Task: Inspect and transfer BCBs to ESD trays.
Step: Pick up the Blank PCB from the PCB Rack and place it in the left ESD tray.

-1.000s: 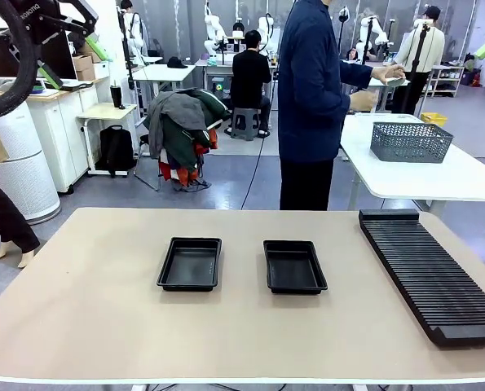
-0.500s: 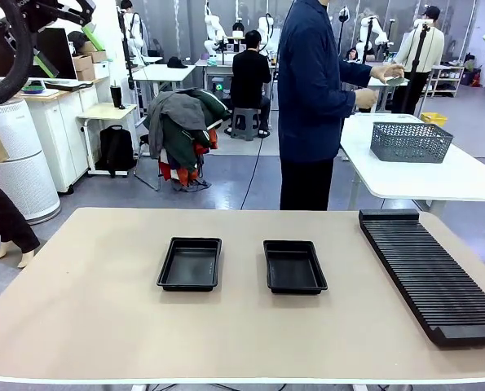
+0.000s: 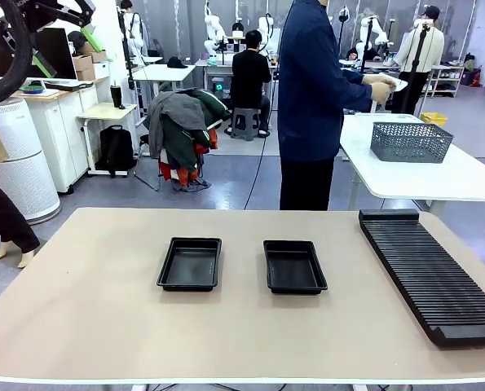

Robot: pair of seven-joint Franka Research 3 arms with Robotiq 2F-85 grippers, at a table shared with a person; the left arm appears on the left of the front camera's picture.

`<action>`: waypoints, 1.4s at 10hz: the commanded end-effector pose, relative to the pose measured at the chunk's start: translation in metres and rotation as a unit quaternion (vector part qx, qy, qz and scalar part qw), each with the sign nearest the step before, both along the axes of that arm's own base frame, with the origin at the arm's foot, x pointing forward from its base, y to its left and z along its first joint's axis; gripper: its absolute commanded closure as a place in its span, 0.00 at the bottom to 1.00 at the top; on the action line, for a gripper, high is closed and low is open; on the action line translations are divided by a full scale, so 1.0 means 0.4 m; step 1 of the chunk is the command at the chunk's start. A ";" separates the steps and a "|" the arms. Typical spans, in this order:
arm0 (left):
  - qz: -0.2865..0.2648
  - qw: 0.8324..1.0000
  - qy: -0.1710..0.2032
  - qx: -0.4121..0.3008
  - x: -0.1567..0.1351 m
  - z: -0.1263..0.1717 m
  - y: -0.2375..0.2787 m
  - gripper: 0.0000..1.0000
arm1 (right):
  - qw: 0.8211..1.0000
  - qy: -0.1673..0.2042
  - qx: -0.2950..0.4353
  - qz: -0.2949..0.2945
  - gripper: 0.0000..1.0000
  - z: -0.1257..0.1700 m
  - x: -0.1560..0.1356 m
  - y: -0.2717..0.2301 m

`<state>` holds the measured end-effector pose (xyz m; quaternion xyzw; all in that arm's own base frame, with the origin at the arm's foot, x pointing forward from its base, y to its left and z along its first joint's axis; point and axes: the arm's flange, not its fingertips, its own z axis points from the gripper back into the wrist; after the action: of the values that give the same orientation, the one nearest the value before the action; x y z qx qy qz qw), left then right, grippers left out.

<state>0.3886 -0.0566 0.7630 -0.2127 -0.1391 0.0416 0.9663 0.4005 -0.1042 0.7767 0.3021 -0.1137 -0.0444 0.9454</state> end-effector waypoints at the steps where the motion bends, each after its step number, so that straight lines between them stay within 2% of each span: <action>1: 0.015 1.000 0.016 0.008 -0.005 0.010 -0.002 0.00 | 1.000 0.022 -0.010 -0.015 0.00 0.010 -0.002 0.003; 5: 0.009 1.000 0.023 0.016 0.002 0.004 -0.007 0.00 | 0.999 0.029 -0.028 -0.025 0.00 0.015 -0.006 0.006; 6: -0.002 1.000 0.003 0.001 -0.001 0.000 -0.002 0.00 | 0.999 0.035 -0.031 -0.019 0.00 0.014 -0.007 0.007; 7: -0.002 1.000 0.003 0.001 -0.001 0.000 -0.002 0.00 | 1.000 0.009 -0.019 -0.015 0.00 0.007 -0.004 -0.002; 14: -0.002 1.000 0.003 0.001 -0.001 0.000 -0.002 0.00 | 1.000 0.009 -0.019 -0.015 0.00 0.007 -0.004 -0.002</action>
<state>0.3884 -0.0579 0.7623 -0.2099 -0.1342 0.0390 0.9677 0.3984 -0.1047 0.7792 0.2787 -0.1074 -0.0596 0.9525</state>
